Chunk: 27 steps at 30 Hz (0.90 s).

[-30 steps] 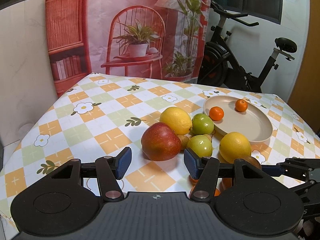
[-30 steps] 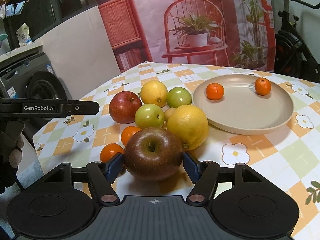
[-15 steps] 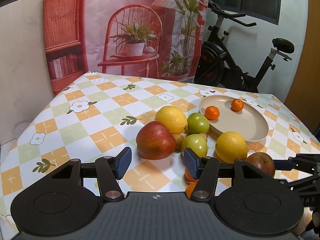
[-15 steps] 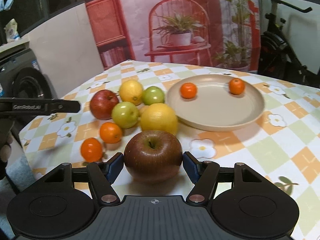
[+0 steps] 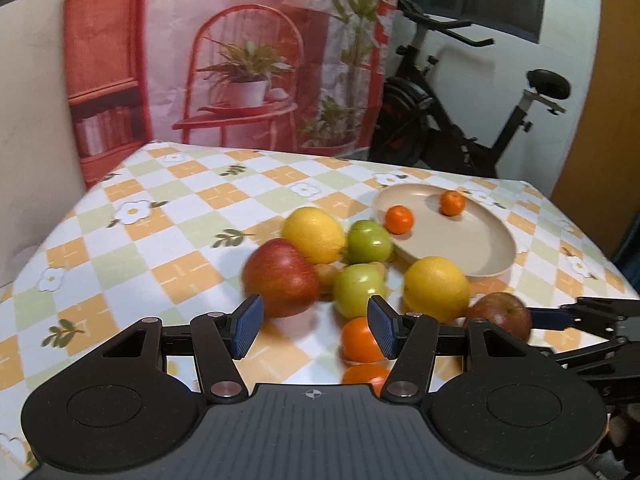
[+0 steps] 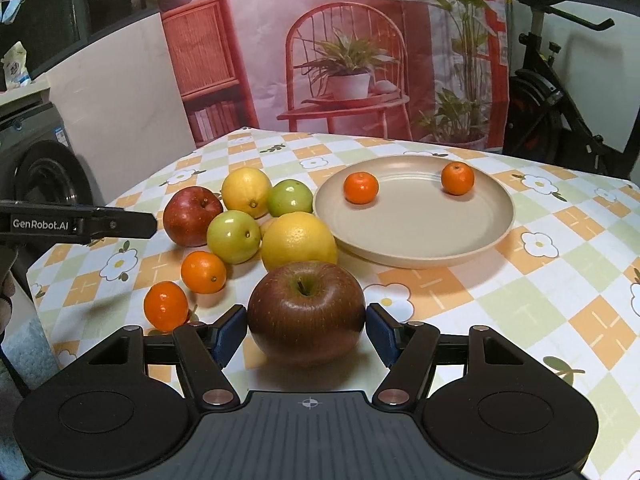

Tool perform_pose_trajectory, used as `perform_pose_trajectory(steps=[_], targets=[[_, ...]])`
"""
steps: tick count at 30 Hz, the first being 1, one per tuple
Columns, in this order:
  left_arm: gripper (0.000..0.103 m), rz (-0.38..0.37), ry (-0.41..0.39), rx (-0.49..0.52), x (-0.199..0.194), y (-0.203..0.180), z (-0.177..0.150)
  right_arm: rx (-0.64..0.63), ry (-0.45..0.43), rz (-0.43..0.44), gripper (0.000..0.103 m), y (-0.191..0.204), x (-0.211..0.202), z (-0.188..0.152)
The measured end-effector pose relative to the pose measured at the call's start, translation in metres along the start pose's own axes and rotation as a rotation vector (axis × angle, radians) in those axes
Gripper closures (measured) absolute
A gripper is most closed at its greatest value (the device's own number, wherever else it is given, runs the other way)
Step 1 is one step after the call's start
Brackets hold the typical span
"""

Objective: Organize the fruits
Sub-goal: 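Position the right tool around the large red apple while the left tool hovers over the pile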

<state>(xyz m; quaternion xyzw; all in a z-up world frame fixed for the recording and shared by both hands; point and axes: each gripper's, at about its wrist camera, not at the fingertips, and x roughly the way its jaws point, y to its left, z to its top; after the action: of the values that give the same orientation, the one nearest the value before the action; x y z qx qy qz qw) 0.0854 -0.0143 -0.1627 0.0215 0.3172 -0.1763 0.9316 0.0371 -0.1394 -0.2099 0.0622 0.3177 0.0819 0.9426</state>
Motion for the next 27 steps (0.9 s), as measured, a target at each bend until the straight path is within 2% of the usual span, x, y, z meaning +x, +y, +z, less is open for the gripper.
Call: perform_pose_trajectory(steps=[4,12,27], targets=[[0.043,-0.058,0.004,0.009,0.006,-0.01,0.005,0.0,0.0,0.003,0.041,0.0,0.0,0.0],[0.043,-0.077,0.006,0.07,0.017,-0.032,0.003,-0.003,-0.007,0.009,0.041,-0.001,0.0,-0.001],[0.043,-0.099,0.015,0.075,0.022,-0.035,0.004,-0.014,-0.008,0.006,0.041,0.001,0.0,-0.002]])
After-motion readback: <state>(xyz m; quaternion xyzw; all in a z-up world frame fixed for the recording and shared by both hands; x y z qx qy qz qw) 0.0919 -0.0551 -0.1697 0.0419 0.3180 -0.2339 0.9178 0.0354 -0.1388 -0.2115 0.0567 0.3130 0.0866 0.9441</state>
